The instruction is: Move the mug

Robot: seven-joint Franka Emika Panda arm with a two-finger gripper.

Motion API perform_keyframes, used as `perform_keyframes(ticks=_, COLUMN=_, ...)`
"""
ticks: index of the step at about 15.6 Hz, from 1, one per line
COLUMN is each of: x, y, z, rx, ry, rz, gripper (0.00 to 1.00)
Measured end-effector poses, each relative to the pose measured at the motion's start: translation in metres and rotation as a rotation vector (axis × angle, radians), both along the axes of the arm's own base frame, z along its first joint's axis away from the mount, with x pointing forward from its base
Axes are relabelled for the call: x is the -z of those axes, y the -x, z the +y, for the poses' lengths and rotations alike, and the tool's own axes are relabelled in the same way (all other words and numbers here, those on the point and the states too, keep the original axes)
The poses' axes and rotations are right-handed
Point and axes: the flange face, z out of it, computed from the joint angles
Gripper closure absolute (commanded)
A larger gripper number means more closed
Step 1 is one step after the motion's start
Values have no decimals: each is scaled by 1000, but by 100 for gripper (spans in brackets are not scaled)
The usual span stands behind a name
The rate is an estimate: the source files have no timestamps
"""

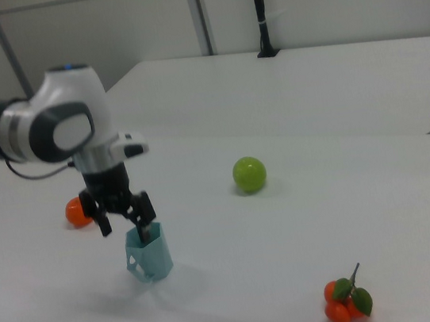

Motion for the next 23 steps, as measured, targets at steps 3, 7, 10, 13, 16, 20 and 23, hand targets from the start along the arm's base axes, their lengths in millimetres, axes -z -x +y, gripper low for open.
perform_keyframes(ticks=3, x=-64, y=-10, z=0, rx=17, ry=-4, rz=-24, gripper=0)
perform_keyframes(ticks=7, x=-142, y=-20, z=10, rx=93, ry=-60, rz=-109, gripper=0)
perform_keyframes(ticks=10, x=-175, y=-19, z=20, rx=143, ry=-68, rz=-129, gripper=0)
perform_keyframes(ticks=13, x=-192, y=-17, z=35, rx=163, ry=-66, rz=-137, gripper=0)
perform_keyframes(ticks=16, x=-197, y=-17, z=45, rx=154, ry=-67, rz=-145, gripper=0)
perform_keyframes(ticks=20, x=-193, y=-28, z=45, rx=108, ry=-75, rz=-186, gripper=0)
perform_keyframes(ticks=23, x=-190, y=-35, z=42, rx=11, ry=-80, rz=-212, gripper=0)
